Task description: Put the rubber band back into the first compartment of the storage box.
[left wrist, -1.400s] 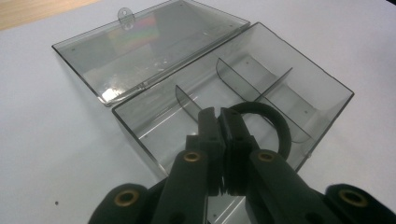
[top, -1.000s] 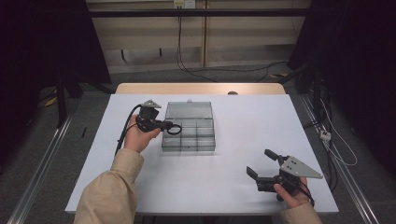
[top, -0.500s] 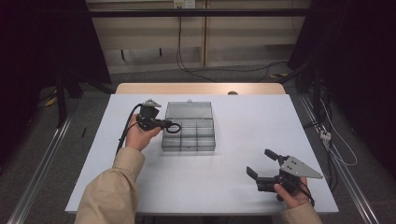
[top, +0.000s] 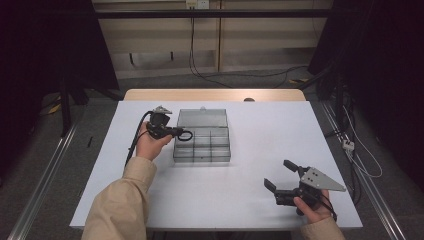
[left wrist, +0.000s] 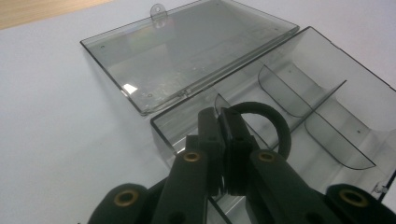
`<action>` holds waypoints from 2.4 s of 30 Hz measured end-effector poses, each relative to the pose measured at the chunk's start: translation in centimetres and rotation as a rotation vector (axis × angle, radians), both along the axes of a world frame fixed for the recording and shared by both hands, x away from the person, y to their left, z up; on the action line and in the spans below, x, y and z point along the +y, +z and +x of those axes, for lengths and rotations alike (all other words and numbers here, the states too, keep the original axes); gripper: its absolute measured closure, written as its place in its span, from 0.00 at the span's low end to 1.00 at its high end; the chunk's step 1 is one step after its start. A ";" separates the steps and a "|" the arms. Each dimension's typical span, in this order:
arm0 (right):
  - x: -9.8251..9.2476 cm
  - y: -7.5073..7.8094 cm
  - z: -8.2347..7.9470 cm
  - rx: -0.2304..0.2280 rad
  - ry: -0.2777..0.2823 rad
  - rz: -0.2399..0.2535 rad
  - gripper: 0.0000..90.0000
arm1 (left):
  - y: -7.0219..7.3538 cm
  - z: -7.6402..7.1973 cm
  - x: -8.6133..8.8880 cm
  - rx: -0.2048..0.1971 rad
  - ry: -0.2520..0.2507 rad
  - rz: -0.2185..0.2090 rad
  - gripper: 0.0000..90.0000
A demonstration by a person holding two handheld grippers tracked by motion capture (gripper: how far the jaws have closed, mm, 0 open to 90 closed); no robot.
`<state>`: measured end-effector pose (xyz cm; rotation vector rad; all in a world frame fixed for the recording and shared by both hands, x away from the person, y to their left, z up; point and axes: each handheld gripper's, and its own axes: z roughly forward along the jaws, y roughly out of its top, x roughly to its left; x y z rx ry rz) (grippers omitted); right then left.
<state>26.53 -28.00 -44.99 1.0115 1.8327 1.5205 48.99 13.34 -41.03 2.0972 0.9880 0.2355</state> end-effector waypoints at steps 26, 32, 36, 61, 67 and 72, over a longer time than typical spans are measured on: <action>0.0 0.0 0.0 0.000 0.001 0.001 0.06 | -0.4 0.8 0.1 0.000 0.018 -0.016 0.98; 0.0 0.0 0.0 0.000 0.002 0.002 0.06 | -0.3 0.9 -0.2 -0.003 0.011 -0.010 0.98; 0.0 0.0 0.0 0.001 0.002 0.002 0.06 | -0.3 1.0 -0.2 -0.010 0.020 -0.011 0.98; 0.0 0.0 0.0 0.002 0.004 0.003 0.06 | -1.1 1.3 -0.5 0.001 0.020 0.015 0.97; 0.0 0.0 0.0 0.002 0.006 0.003 0.06 | -1.1 1.3 -0.5 0.001 0.026 0.015 0.96; 0.0 0.0 0.0 0.002 0.005 0.003 0.06 | -1.1 1.3 -0.5 -0.001 0.025 0.021 0.96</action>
